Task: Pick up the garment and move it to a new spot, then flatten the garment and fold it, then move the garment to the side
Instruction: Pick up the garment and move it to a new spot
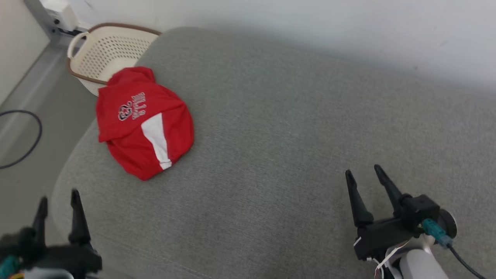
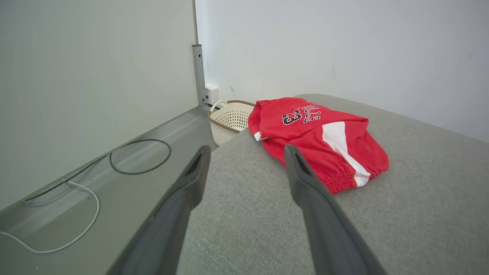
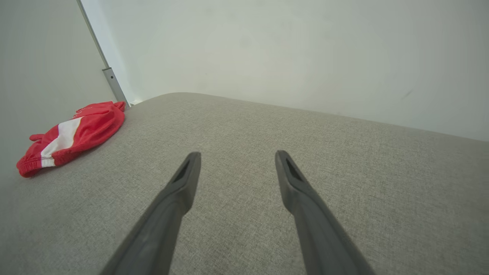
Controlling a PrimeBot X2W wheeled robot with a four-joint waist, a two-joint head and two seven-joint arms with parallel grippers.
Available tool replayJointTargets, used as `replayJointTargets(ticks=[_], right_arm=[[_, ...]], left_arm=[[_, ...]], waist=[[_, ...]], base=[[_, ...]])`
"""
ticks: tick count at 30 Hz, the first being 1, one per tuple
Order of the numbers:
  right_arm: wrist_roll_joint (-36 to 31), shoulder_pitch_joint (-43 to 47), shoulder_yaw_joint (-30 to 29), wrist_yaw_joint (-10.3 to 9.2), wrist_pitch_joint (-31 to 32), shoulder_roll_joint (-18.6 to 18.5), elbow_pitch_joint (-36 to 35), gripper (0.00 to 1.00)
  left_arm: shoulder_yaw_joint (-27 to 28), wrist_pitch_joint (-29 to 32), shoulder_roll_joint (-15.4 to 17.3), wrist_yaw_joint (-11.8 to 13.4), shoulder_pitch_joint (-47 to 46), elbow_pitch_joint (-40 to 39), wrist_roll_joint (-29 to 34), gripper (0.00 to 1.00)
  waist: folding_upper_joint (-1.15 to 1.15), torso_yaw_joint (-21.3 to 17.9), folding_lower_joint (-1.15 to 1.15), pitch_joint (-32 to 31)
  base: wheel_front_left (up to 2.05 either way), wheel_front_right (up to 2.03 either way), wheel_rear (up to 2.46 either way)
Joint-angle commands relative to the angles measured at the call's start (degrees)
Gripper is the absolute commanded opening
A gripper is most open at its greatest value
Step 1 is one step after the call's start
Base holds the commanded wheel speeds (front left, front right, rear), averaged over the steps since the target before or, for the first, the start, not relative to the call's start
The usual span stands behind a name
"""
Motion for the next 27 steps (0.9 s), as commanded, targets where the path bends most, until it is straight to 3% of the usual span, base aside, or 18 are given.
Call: replayJointTargets(ticks=[1,6,11,15,18,23,27], right_arm=[[-0.48,-1.02,-0.07,0.00,-0.04,-0.70,-0.44,1.00],[-0.62,-3.07,-0.33,0.00,-0.04,-1.80,-1.72,1.00],[-0.77,-4.42,-0.93,0.00,-0.04,-2.38,-3.04,1.00],[-0.96,-4.64,-1.60,0.00,-0.04,-2.64,-3.56,1.00],[-1.00,-5.11,-2.35,0.00,-0.04,-2.81,-4.13,1.00],[-1.12,-5.49,-3.02,0.00,-0.03,-3.14,-4.74,1.00],[-1.30,-5.52,-3.42,0.00,0.00,-3.15,-4.79,1.00]], left_arm=[[0.39,-0.06,1.09,-0.88,-3.01,1.28,0.07,1.00],[2.11,-0.06,4.31,-3.41,-12.80,8.40,-1.44,1.00],[-0.18,-0.05,8.90,-4.99,-20.75,17.07,-0.54,1.00],[-4.24,-0.05,12.74,-5.50,-26.14,25.10,-0.67,1.00],[-10.28,0.85,14.66,-5.57,-29.99,31.22,-5.63,1.00],[-17.99,1.54,17.21,-5.59,-31.90,32.44,-14.24,1.00],[-22.94,1.12,19.80,-5.60,-32.34,32.66,-17.71,1.00]], waist=[[-0.01,-4.11,-0.01,4.71],[-0.01,-7.17,-0.01,8.45],[-0.01,-10.08,-0.01,11.49],[-0.01,-11.82,-0.01,13.48],[-0.01,-13.15,-0.01,15.08],[-0.01,-14.12,-0.01,16.89],[-0.01,-14.65,-0.01,17.67]], base=[[0.00,0.00,0.00],[0.00,0.00,0.00],[0.00,0.00,0.00],[0.00,0.00,0.00],[0.00,0.00,0.00],[0.00,0.00,0.00],[0.00,0.00,0.00]])
